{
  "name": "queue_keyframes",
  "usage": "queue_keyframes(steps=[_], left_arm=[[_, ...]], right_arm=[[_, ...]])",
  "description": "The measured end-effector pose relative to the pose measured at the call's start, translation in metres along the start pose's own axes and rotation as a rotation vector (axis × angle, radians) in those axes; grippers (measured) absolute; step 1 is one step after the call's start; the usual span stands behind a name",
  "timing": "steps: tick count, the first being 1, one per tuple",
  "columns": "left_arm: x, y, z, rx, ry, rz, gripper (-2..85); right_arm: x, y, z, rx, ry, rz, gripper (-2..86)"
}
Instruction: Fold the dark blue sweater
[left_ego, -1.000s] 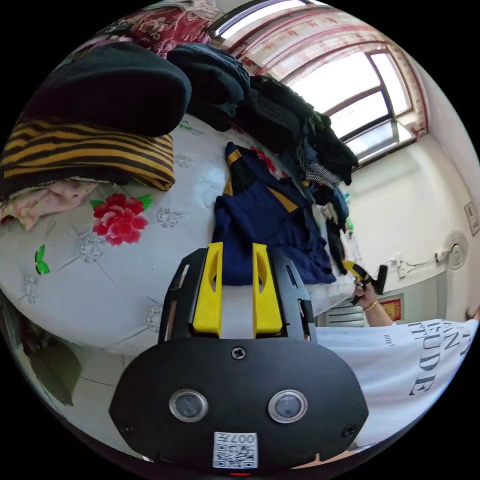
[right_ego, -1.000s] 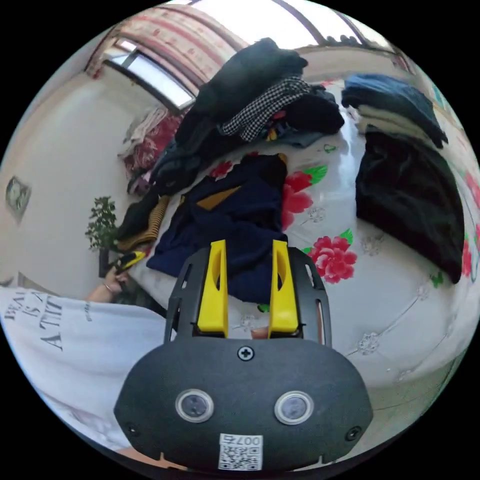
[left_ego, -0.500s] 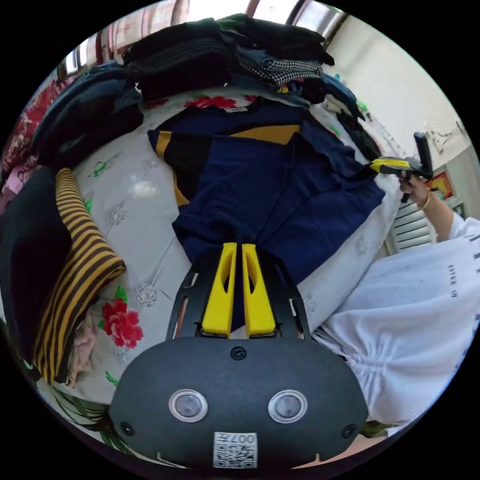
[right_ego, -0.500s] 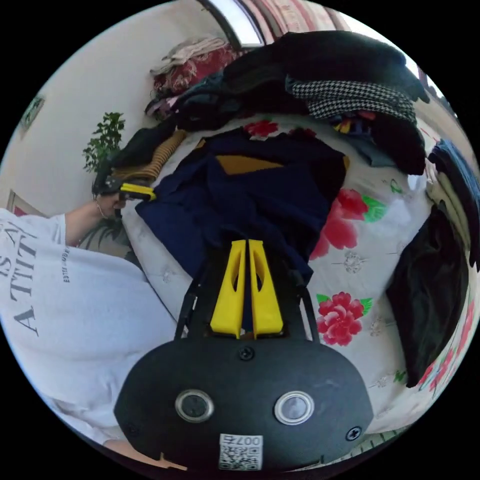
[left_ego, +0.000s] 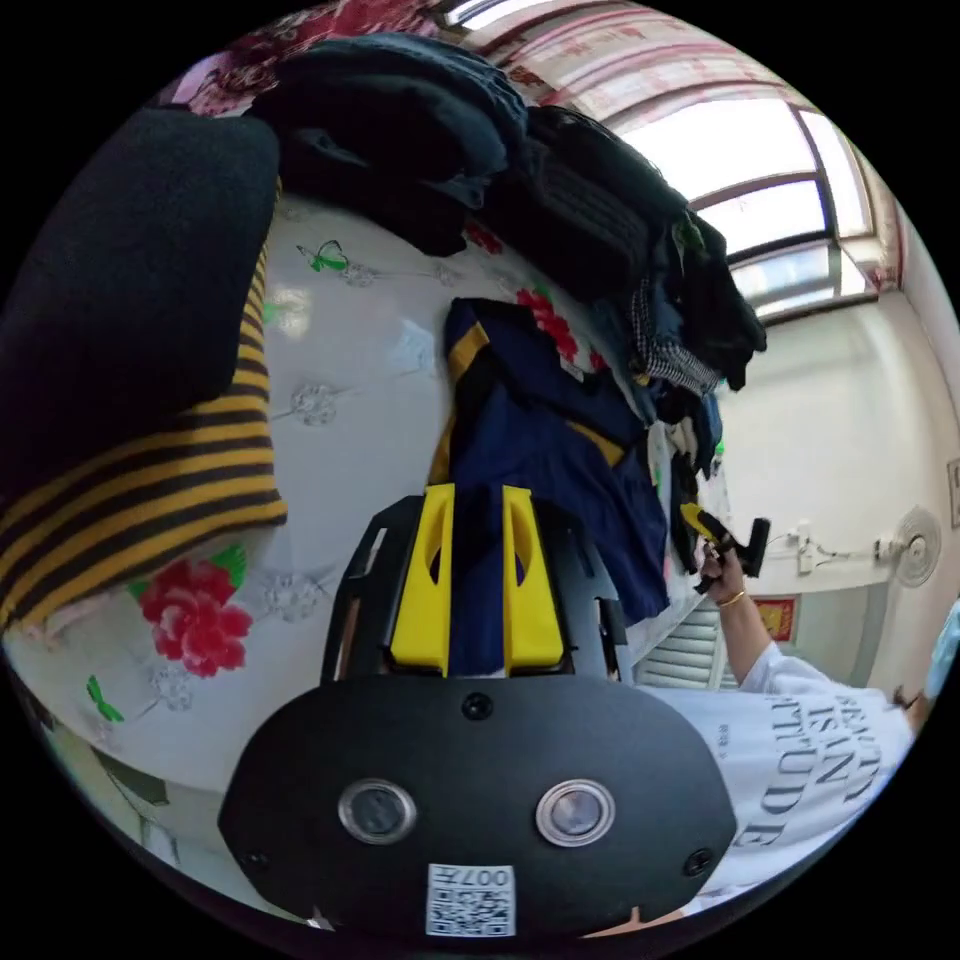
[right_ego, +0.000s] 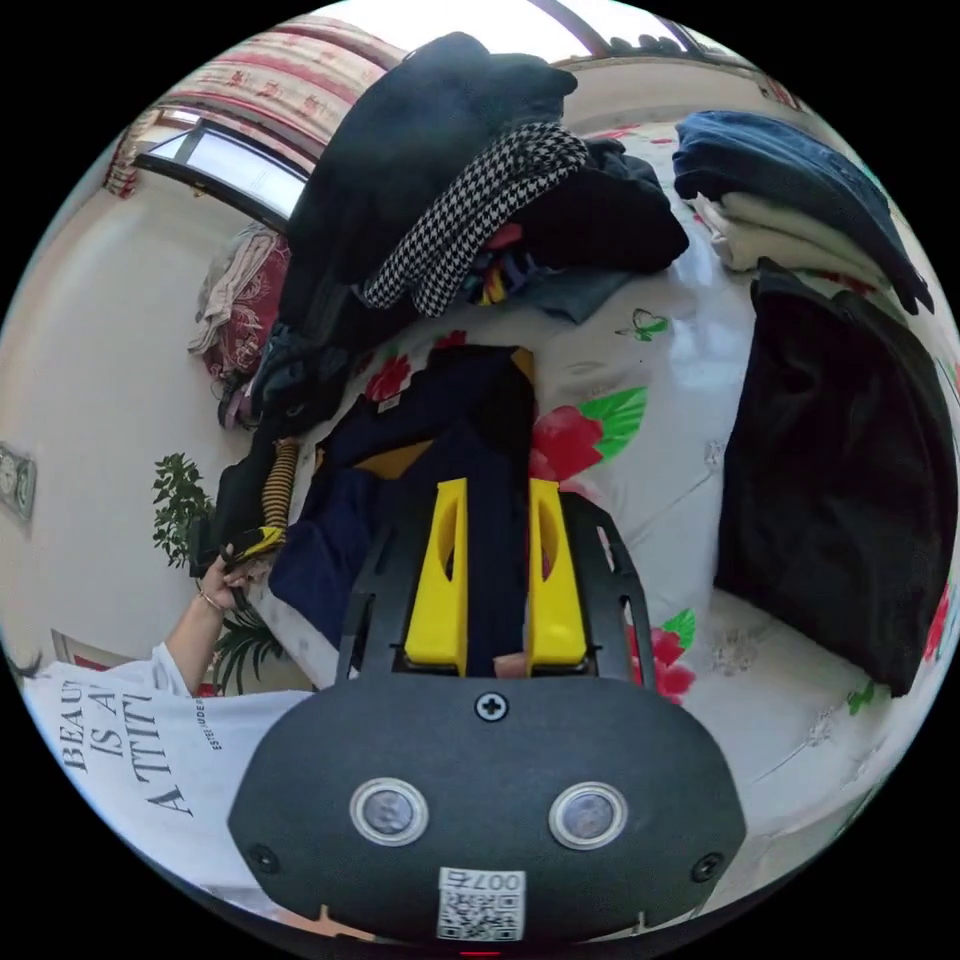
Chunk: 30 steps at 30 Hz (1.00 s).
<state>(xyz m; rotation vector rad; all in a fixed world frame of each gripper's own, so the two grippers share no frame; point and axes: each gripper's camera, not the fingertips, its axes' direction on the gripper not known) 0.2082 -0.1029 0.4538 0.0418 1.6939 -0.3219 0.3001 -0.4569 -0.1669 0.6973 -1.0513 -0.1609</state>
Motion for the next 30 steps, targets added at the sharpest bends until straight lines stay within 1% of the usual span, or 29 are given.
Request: queue_keyframes(steps=[4,8,10,12,13,14,15,16,17,19,21,23,25,26,30], left_arm=[[0.016,0.051,-0.001,-0.037,-0.186,0.075,8.8],[0.020,0.077,0.008,-0.057,-0.259,0.090,8.6],[0.016,0.075,0.021,-0.087,-0.271,0.079,5.8],[0.014,0.071,0.022,-0.063,-0.285,0.086,2.6],[0.012,0.068,0.023,-0.073,-0.273,0.099,1.1],[0.010,0.067,0.022,-0.079,-0.257,0.099,0.7],[0.008,0.066,0.017,-0.093,-0.211,0.102,0.0],[0.008,0.068,0.006,-0.070,-0.179,0.125,-0.4],[0.008,0.071,-0.002,-0.050,-0.172,0.139,-0.6],[0.007,0.090,-0.036,0.035,-0.108,0.185,-0.8],[-0.003,0.111,-0.052,0.054,-0.074,0.184,-0.9],[-0.019,0.134,-0.050,0.016,-0.064,0.153,-0.9],[-0.040,0.162,-0.042,-0.005,0.042,0.064,-1.0],[-0.043,0.168,-0.042,-0.002,0.062,0.042,-1.0],[-0.051,0.189,-0.057,0.046,0.165,-0.003,-1.0]], right_arm=[[-0.001,0.062,-0.024,0.011,0.041,-0.030,3.4],[-0.014,0.114,-0.030,-0.038,0.133,-0.092,4.6],[-0.023,0.128,-0.017,-0.100,0.177,-0.156,4.9],[-0.024,0.127,0.000,-0.156,0.175,-0.181,4.5],[-0.023,0.124,0.012,-0.189,0.195,-0.187,3.8],[-0.024,0.122,0.012,-0.161,0.230,-0.188,3.4],[-0.023,0.116,0.013,-0.176,0.253,-0.200,2.6],[-0.020,0.105,0.009,-0.236,0.190,-0.190,2.0],[-0.019,0.101,0.003,-0.241,0.161,-0.185,1.8],[-0.025,0.100,-0.049,-0.076,0.075,-0.236,1.1],[-0.025,0.107,-0.075,-0.027,0.039,-0.264,0.8],[-0.016,0.116,-0.072,-0.102,0.066,-0.255,0.6],[0.004,0.130,-0.053,-0.245,0.088,-0.171,0.5],[0.007,0.133,-0.052,-0.253,0.083,-0.157,0.5],[0.023,0.144,-0.075,-0.172,-0.021,-0.077,0.4]])
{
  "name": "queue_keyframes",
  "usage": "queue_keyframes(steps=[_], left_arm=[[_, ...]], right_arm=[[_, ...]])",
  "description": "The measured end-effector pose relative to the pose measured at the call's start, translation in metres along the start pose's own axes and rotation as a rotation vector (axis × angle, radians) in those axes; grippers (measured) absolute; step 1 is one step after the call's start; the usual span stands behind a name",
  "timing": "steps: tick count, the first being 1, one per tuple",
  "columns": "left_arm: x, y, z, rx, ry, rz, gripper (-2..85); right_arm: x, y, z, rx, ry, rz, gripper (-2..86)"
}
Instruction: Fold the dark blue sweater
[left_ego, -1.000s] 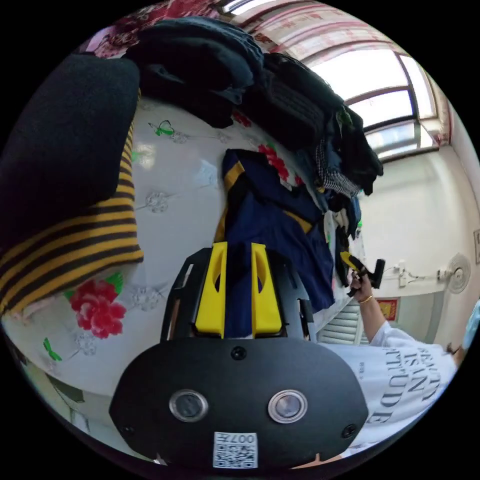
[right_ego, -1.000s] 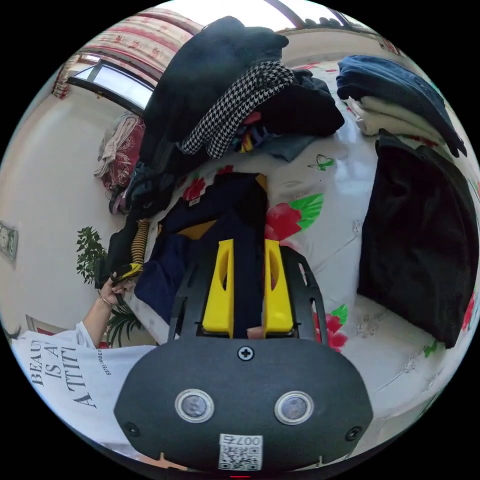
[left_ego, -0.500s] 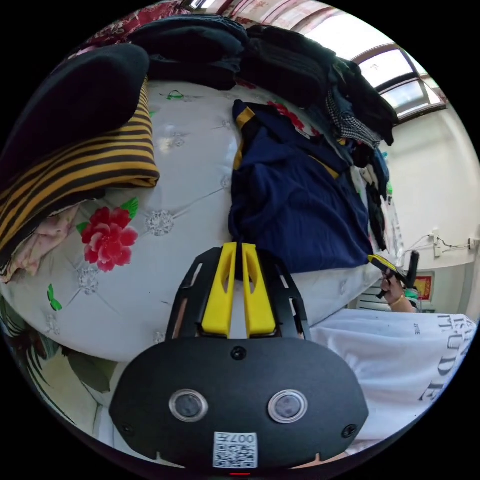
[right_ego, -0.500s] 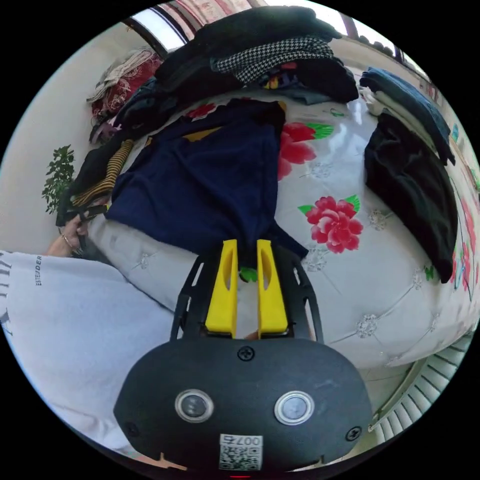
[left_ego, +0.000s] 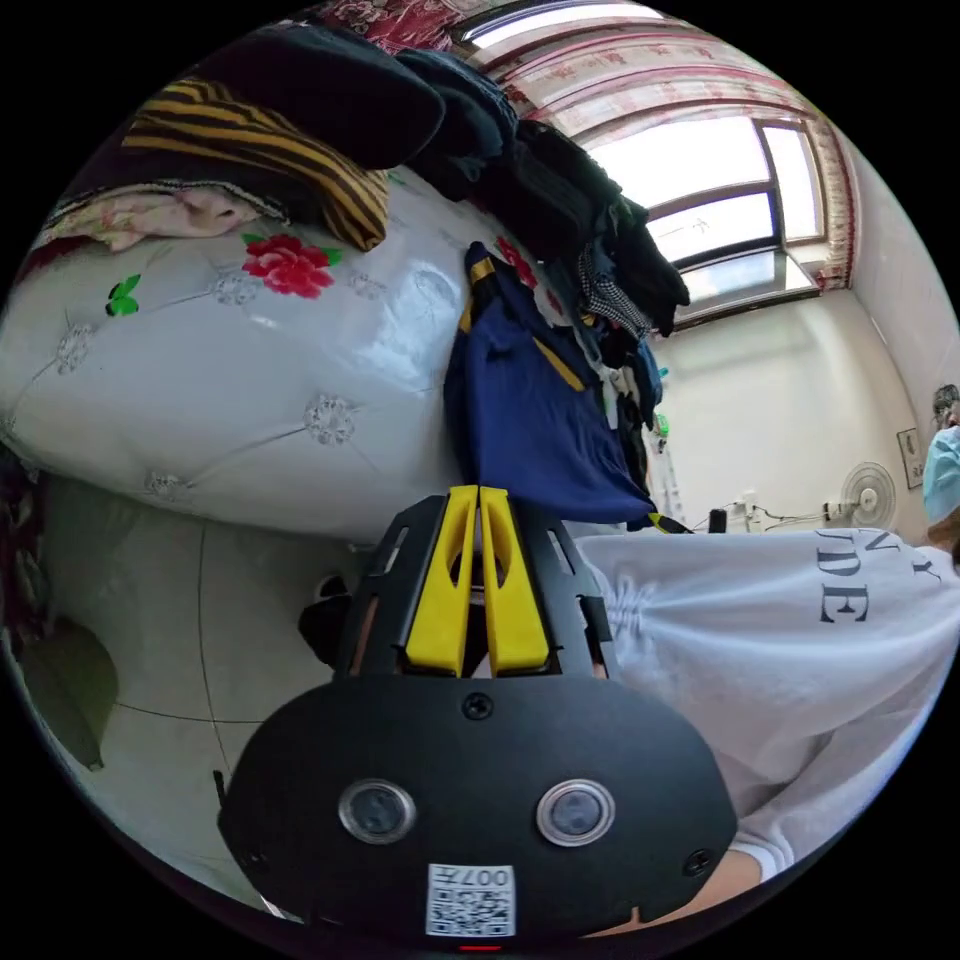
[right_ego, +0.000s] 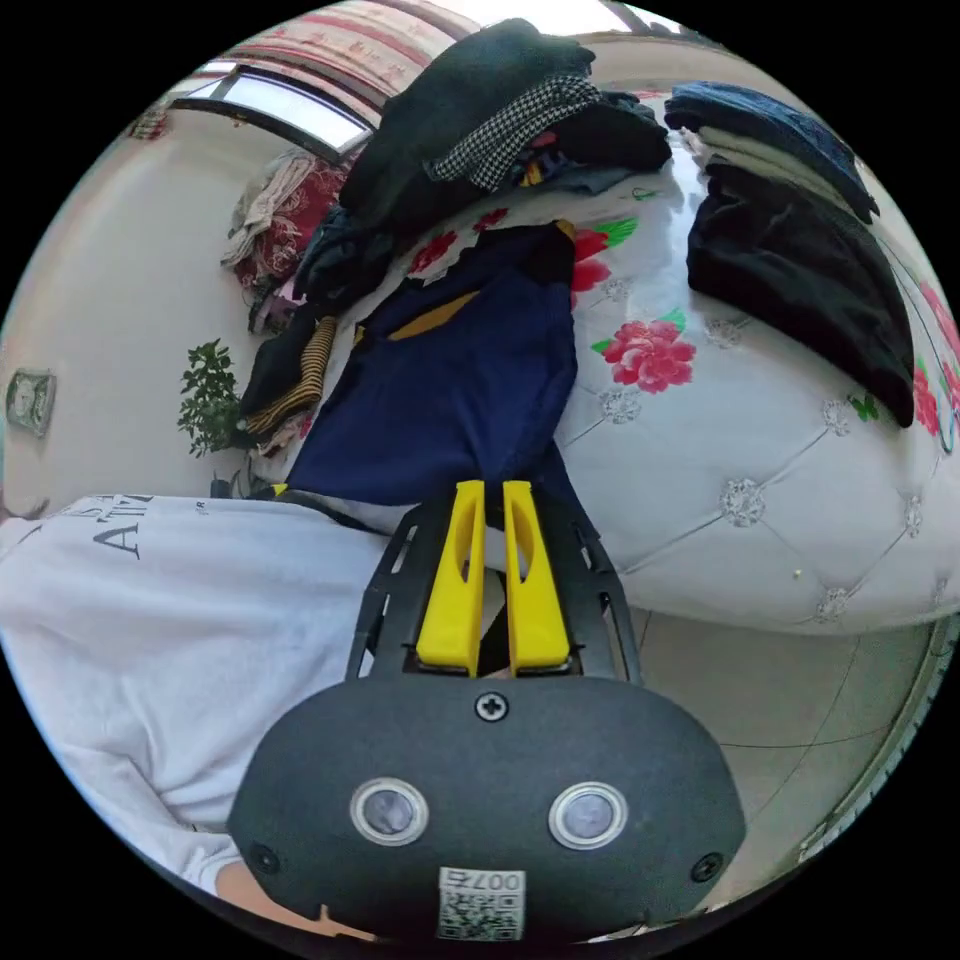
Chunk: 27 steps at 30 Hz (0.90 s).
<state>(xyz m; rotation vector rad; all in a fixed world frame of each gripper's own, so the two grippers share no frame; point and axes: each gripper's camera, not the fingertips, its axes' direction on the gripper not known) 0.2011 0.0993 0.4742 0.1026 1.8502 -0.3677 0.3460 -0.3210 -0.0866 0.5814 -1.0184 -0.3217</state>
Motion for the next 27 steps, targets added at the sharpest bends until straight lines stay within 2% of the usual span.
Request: queue_keyframes(steps=[5,9,14,18,21,27], left_arm=[[0.014,-0.035,-0.023,0.060,0.123,0.074,-1.0],[0.023,-0.120,-0.027,0.119,0.187,0.088,-0.8],[0.036,-0.242,-0.003,0.195,0.138,0.015,0.4],[0.036,-0.307,0.039,0.274,0.033,-0.105,11.0],[0.027,-0.308,0.061,0.300,-0.006,-0.172,11.9],[0.005,-0.242,0.094,0.194,-0.174,-0.168,11.9]], right_arm=[[0.022,-0.009,-0.030,0.087,-0.187,0.071,0.4],[0.029,-0.071,-0.055,0.138,-0.287,0.038,0.6],[0.029,-0.181,-0.069,0.177,-0.275,0.001,2.0],[0.047,-0.250,-0.051,0.272,-0.119,0.122,4.4],[0.070,-0.251,-0.031,0.303,-0.073,0.207,6.4],[0.113,-0.166,0.013,0.315,-0.194,0.358,9.9]])
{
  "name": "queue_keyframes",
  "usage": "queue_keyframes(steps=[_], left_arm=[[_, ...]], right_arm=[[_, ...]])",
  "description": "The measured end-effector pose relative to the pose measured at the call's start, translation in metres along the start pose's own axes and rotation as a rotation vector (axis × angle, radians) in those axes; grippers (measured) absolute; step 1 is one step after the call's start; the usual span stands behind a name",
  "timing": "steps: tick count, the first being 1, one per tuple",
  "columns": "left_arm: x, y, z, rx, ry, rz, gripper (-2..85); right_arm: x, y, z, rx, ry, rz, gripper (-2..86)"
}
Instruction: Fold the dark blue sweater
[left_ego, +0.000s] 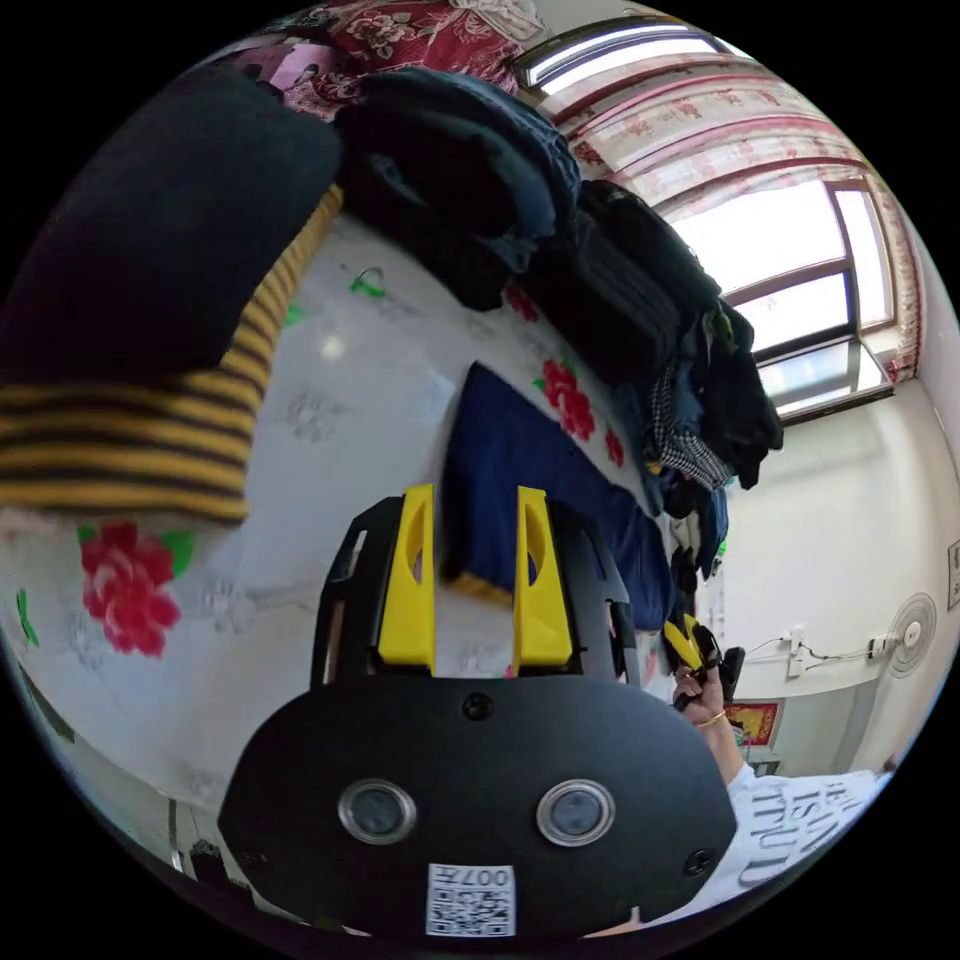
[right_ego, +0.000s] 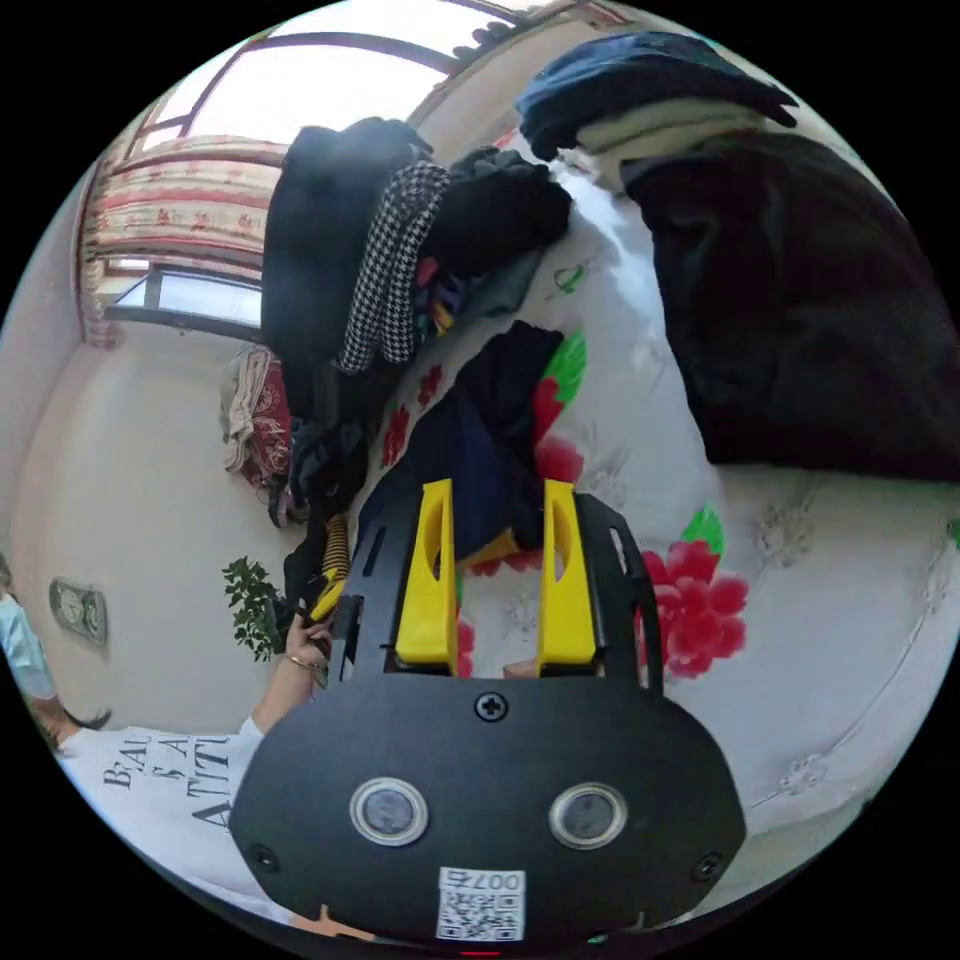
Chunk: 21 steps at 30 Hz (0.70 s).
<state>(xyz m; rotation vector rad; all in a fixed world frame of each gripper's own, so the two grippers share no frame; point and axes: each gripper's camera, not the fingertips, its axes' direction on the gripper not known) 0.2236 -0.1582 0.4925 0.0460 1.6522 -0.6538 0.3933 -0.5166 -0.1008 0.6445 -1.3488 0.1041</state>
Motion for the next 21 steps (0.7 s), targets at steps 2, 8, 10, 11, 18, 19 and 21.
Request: queue_keyframes(steps=[2,8,10,11,18,19,21], left_arm=[[-0.009,0.020,0.000,-0.002,0.002,-0.016,11.8],[-0.025,0.034,0.023,-0.048,-0.004,-0.080,9.5],[-0.030,0.027,0.030,-0.038,-0.024,-0.083,7.5],[-0.031,0.025,0.031,-0.043,-0.029,-0.078,7.5],[-0.047,0.026,0.028,-0.025,0.082,-0.125,9.0],[-0.051,0.031,0.025,-0.012,0.107,-0.131,9.1],[-0.058,0.037,0.020,0.002,0.136,-0.139,9.2]], right_arm=[[0.015,0.018,0.003,0.004,-0.051,0.060,10.6],[0.018,0.015,0.030,0.002,-0.088,0.133,11.1],[0.012,-0.001,0.045,-0.027,-0.088,0.164,10.0],[0.010,-0.005,0.047,-0.039,-0.075,0.167,9.6],[-0.097,-0.039,0.042,0.007,-0.078,-0.183,7.1],[-0.135,-0.040,0.052,-0.027,-0.062,-0.320,6.9],[-0.193,-0.033,0.079,-0.108,-0.064,-0.528,6.9]])
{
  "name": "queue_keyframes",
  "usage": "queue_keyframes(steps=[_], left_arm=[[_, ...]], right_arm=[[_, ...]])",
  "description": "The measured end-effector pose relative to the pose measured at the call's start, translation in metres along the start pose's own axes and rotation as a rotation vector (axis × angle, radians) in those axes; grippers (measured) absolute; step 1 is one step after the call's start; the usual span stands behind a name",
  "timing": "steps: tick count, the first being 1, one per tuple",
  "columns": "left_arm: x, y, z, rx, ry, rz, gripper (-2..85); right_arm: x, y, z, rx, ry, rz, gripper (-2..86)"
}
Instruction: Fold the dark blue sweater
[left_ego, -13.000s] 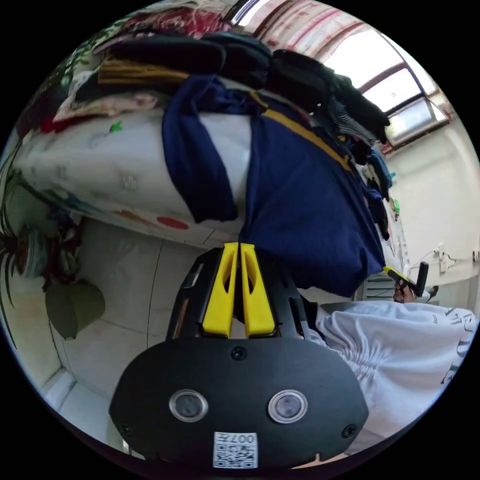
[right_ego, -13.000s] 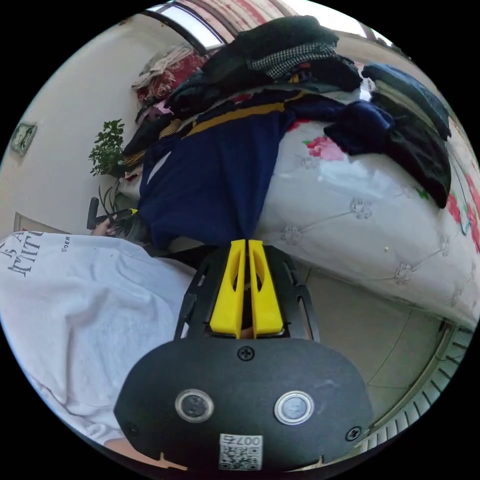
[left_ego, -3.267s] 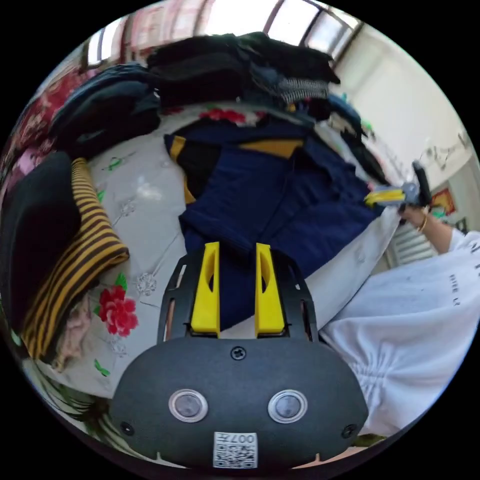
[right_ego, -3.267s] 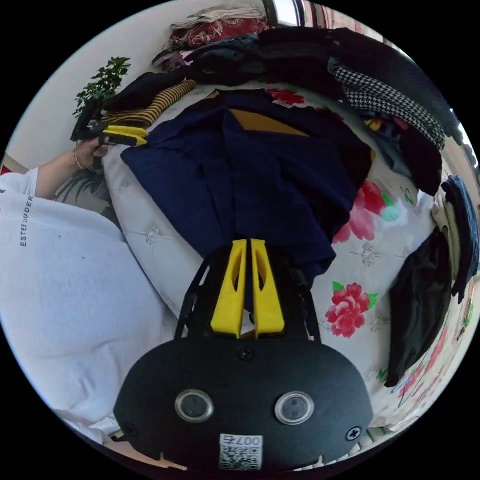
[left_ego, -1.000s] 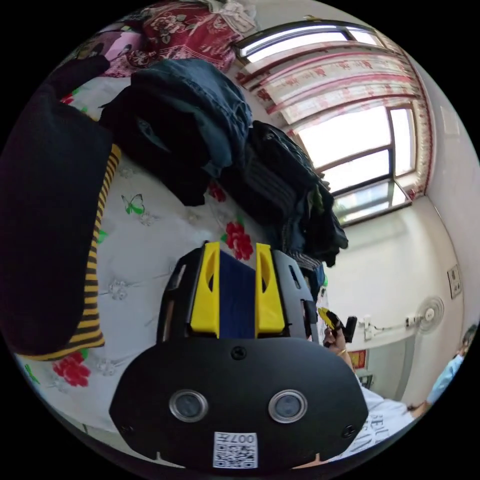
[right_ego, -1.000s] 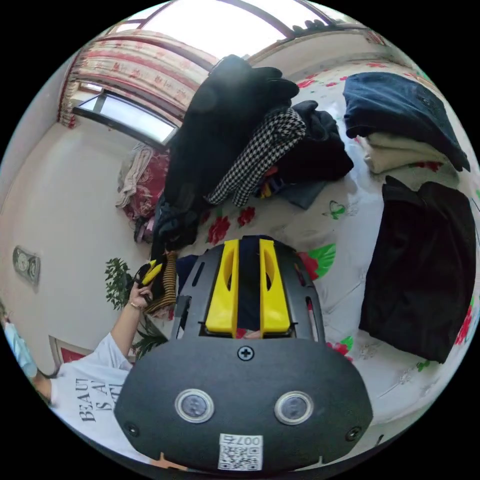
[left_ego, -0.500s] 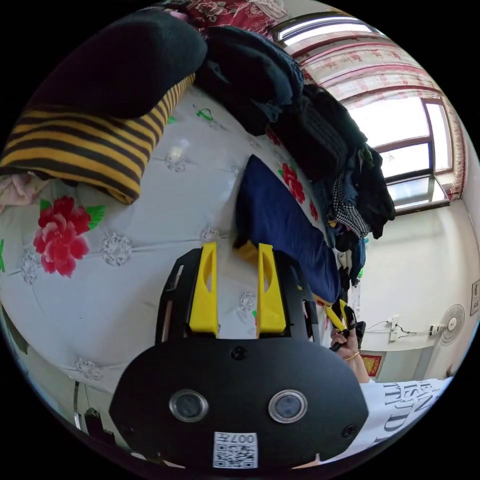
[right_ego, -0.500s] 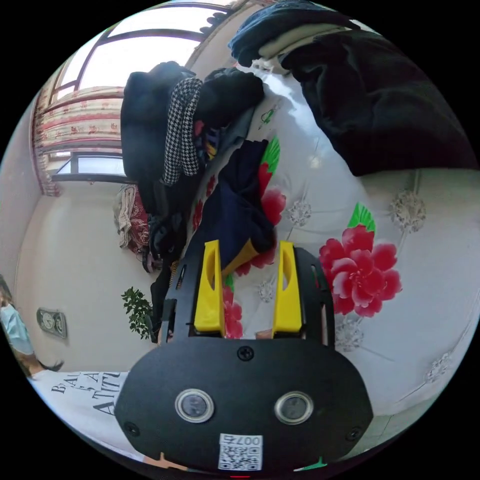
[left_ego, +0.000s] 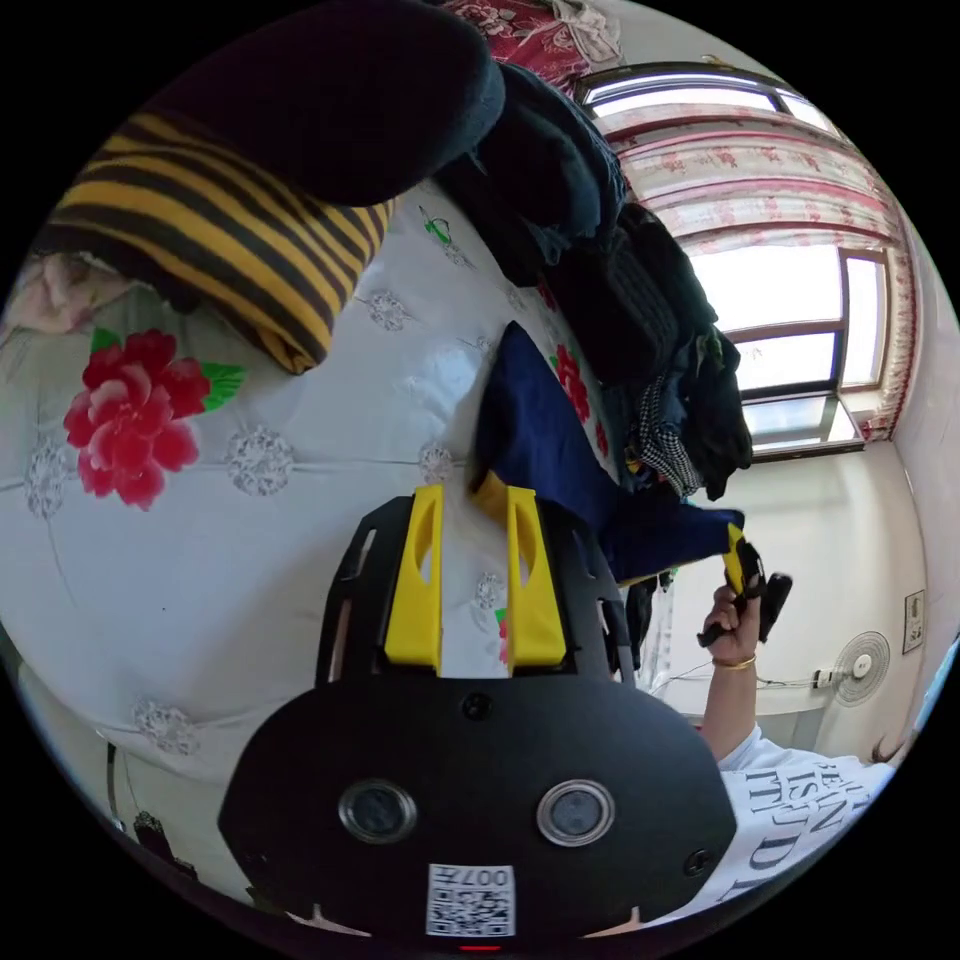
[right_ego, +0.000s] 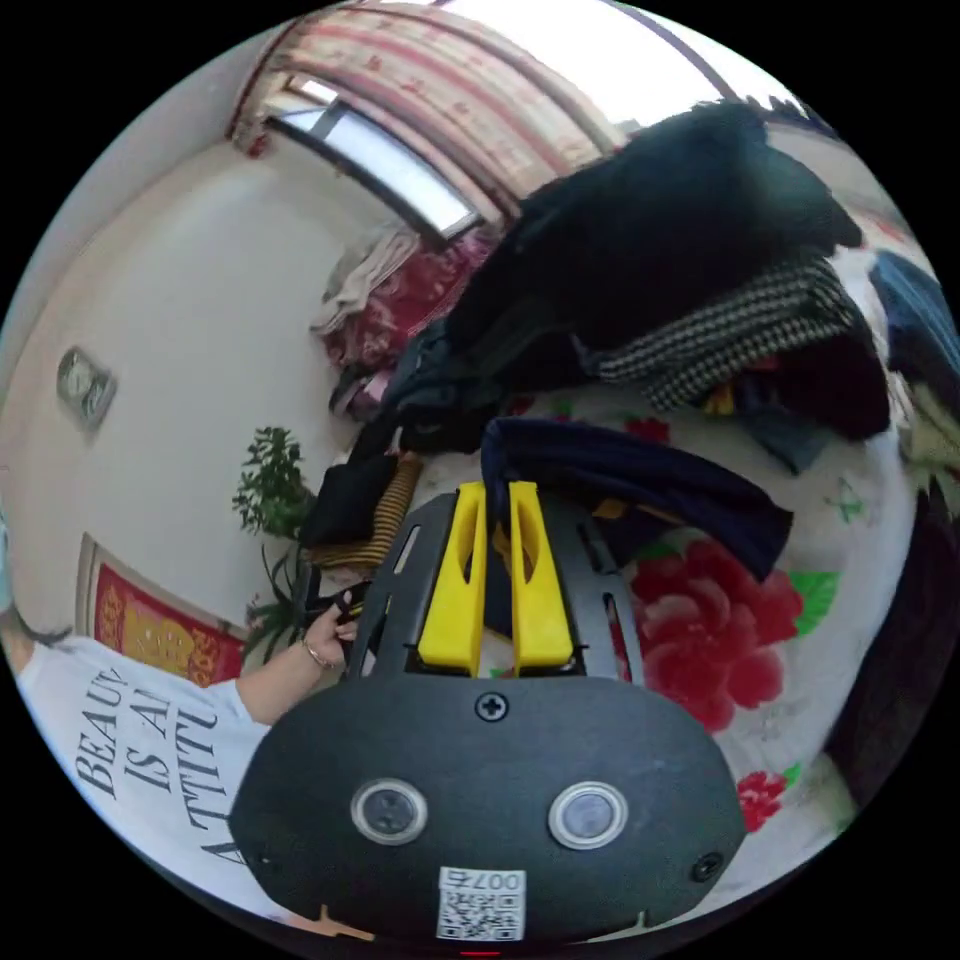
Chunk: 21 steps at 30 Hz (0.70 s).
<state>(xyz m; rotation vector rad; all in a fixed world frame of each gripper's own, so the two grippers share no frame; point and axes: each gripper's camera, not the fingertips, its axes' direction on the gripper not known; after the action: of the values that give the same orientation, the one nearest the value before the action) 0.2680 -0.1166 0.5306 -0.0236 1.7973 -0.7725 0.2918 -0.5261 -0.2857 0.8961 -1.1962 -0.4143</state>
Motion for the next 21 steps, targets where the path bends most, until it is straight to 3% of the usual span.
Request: queue_keyframes(steps=[4,9,14,18,21], left_arm=[[-0.013,0.009,-0.008,0.038,0.060,-0.009,10.3],[-0.023,0.011,-0.002,0.018,0.114,-0.004,11.5],[-0.031,0.012,0.010,0.001,0.128,-0.006,12.2],[-0.030,0.006,0.024,-0.004,0.174,-0.008,14.7],[-0.021,-0.006,0.040,-0.031,0.229,0.011,16.8]], right_arm=[[-0.107,-0.014,0.104,-0.248,-0.063,-0.370,8.1],[-0.134,0.012,0.194,-0.499,-0.161,-0.398,9.7],[-0.078,0.027,0.167,-0.427,-0.113,-0.223,10.1],[0.009,0.039,0.130,-0.344,-0.058,0.115,11.3],[0.052,0.053,0.117,-0.277,-0.143,0.323,11.5]])
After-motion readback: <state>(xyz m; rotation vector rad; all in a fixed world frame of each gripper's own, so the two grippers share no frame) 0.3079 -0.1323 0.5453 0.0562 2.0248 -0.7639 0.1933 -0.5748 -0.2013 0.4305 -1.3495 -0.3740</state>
